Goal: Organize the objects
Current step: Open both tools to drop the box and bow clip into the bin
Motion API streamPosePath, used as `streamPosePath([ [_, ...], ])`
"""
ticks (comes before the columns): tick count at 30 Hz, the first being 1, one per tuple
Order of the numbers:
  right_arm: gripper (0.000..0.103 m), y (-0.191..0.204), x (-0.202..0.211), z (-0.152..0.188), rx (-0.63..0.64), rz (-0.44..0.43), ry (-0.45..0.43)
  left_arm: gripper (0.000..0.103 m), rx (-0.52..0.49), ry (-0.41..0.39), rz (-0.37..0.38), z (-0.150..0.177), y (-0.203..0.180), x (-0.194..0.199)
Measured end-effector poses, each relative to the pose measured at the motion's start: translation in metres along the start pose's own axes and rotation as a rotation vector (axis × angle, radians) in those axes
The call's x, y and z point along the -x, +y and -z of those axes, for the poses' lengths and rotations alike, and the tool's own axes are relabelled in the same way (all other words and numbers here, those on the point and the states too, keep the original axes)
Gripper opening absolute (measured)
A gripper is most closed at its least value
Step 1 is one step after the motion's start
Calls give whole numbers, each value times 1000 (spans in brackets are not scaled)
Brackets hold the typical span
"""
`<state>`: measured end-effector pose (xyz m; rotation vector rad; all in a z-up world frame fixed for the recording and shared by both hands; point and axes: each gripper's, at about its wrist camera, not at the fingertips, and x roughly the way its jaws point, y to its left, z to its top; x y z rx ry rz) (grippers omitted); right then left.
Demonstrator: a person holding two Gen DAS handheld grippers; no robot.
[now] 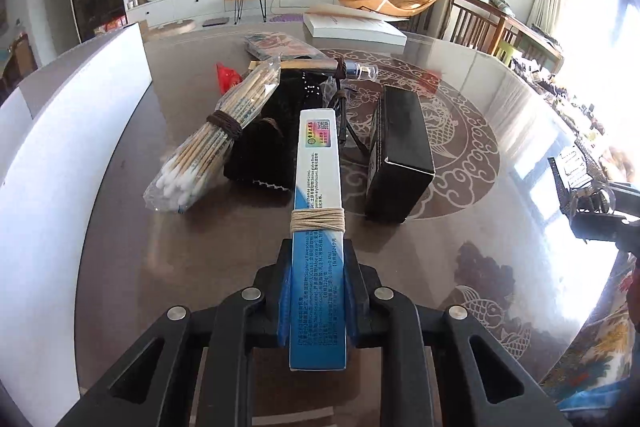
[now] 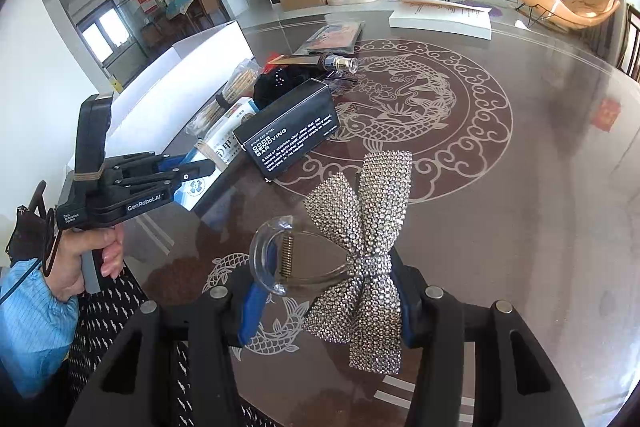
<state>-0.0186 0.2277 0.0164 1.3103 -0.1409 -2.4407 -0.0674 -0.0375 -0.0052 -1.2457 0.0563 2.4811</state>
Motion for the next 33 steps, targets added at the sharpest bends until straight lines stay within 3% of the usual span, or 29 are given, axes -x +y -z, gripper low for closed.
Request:
streamPosePath([
  [3, 52, 14, 1, -4, 32, -13, -4, 20, 115, -96, 41, 5, 18, 42],
  [6, 52, 33, -2, -13, 75, -37, -6, 20, 178, -166, 29, 8, 36, 80],
  [9, 52, 63, -5, -32, 123, -86, -17, 20, 253, -240, -4, 7, 67, 125],
  [12, 52, 114, -8, -63, 212, -159, -49, 20, 345, -278, -84, 5, 117, 164],
  [15, 52, 182, -18, -99, 313, -263, -71, 20, 427, -254, -217, 7, 175, 183],
  [19, 52, 280, -50, -137, 451, -347, -65, 20, 509, -159, -349, 16, 238, 180],
  [24, 52, 360, -115, -161, 504, -397, 17, 21, 516, -72, -465, 26, 259, 159],
  [25, 53, 366, -128, -164, 496, -402, 39, 23, 525, -56, -487, 27, 260, 155],
  [27, 70, 372, -153, -170, 455, -409, 84, 51, 543, -24, -518, 29, 262, 147],
  [28, 84, 368, -160, -173, 424, -406, 88, 71, 545, -25, -538, 29, 259, 146],
  [29, 87, 362, -164, -175, 394, -397, 86, 79, 540, -38, -560, 29, 254, 146],
  [31, 87, 344, -160, -179, 337, -368, 68, 79, 519, -67, -572, 27, 238, 149],
  [33, 87, 316, -143, -177, 302, -337, 9, 79, 494, -105, -531, 26, 217, 155],
])
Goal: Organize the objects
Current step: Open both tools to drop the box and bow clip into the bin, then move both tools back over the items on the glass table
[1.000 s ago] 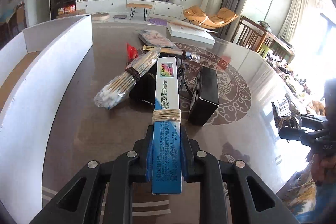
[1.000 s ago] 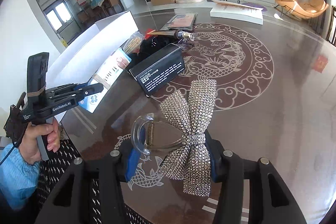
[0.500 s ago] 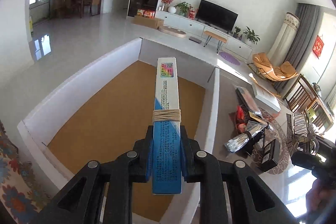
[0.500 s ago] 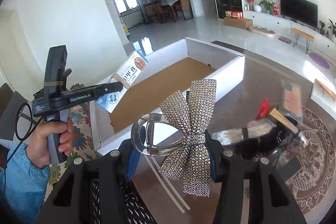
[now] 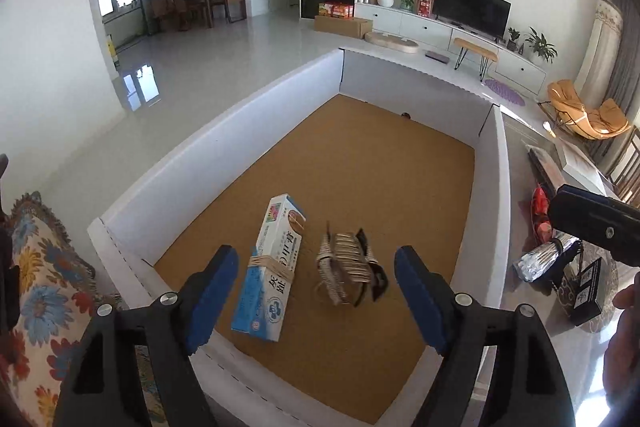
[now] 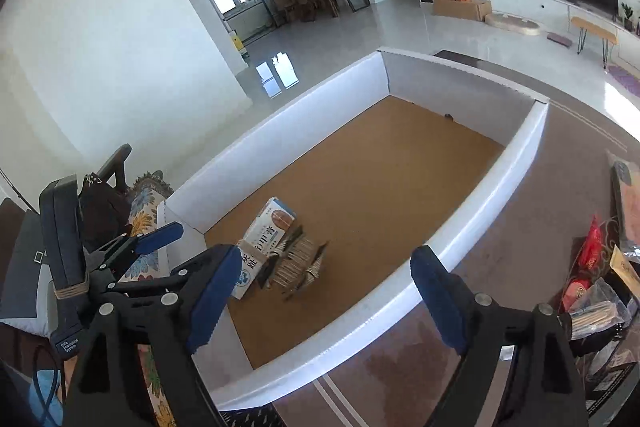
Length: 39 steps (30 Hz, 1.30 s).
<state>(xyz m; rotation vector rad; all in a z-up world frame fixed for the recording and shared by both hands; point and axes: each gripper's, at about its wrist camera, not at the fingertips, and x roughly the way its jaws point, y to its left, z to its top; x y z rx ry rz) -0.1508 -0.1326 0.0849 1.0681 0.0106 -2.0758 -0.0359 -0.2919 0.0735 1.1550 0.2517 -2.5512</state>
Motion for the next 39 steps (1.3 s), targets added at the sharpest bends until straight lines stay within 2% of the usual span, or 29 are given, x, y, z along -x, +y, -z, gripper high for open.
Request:
streamPosePath([
  [3, 94, -35, 50, 36, -4, 144, -99, 80, -53, -10, 157, 16, -43, 25],
  [5, 98, -64, 86, 73, -21, 277, -143, 85, -124, 8, 272, 33, -84, 39],
  [7, 100, -96, 118, 121, -62, 429, -150, 95, -207, 37, 358, 55, -128, 45],
  [9, 100, -134, 142, 171, -132, 561, -111, 98, -267, 103, 421, 77, -171, 36],
  [11, 100, -178, 153, 215, -237, 644, -25, 98, -326, 186, 429, 95, -211, 10],
  [14, 100, -237, 166, 252, -378, 709, 41, 98, -423, 253, 363, 112, -263, -29],
  [17, 102, -268, 170, 256, -422, 747, 33, 98, -479, 261, 306, 116, -298, -62],
  [20, 103, -283, 166, 241, -430, 772, 18, 99, -471, 254, 291, 111, -321, -89],
  [24, 103, -301, 149, 217, -460, 787, 4, 103, -456, 181, 286, 99, -344, -105],
  [31, 103, -302, 145, 216, -455, 789, -11, 103, -447, 127, 305, 89, -359, -118],
  [39, 103, -301, 145, 216, -456, 789, -11, 103, -442, 116, 305, 72, -367, -132],
])
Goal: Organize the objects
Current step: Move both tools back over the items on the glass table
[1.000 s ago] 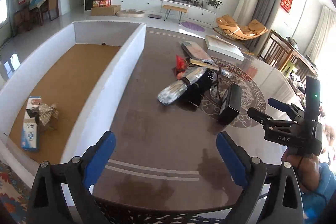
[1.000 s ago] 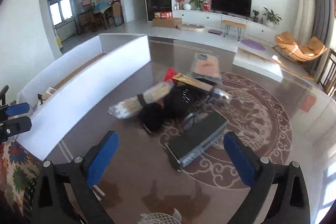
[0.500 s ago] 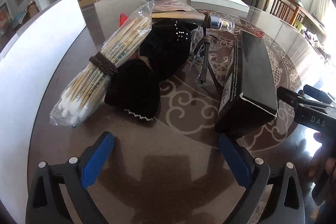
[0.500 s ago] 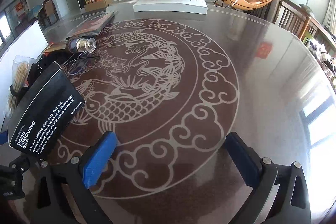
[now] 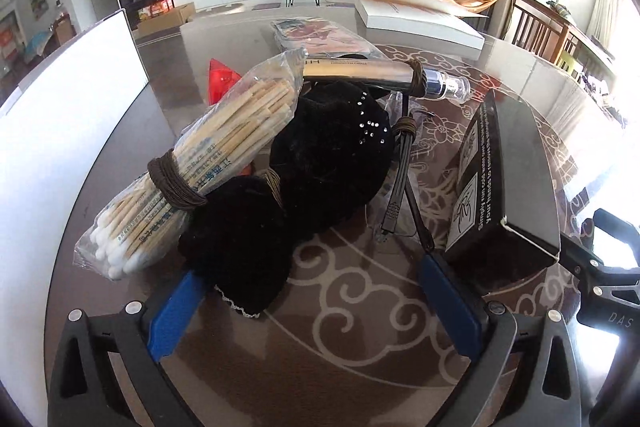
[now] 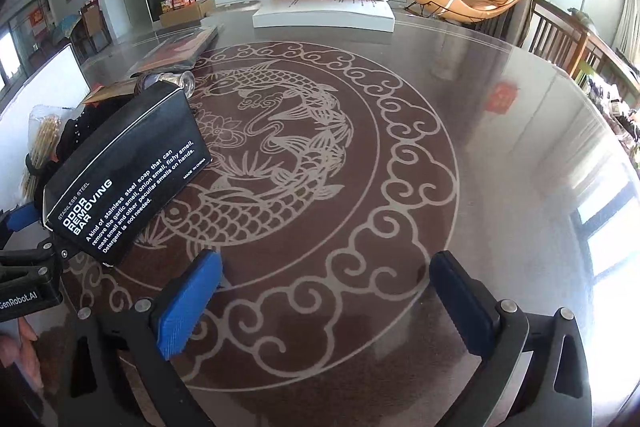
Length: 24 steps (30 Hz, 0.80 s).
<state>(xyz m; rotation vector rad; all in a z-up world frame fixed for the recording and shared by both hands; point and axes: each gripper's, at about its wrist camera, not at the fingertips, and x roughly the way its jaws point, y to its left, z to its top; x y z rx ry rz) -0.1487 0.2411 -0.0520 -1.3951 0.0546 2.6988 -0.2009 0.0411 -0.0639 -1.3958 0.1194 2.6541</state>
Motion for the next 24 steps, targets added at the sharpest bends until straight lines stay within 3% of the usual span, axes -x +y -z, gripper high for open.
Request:
streamPosePath([
  [24, 103, 0, 0, 0, -1, 0, 0, 103, 15, -11, -8, 1, 5, -5],
])
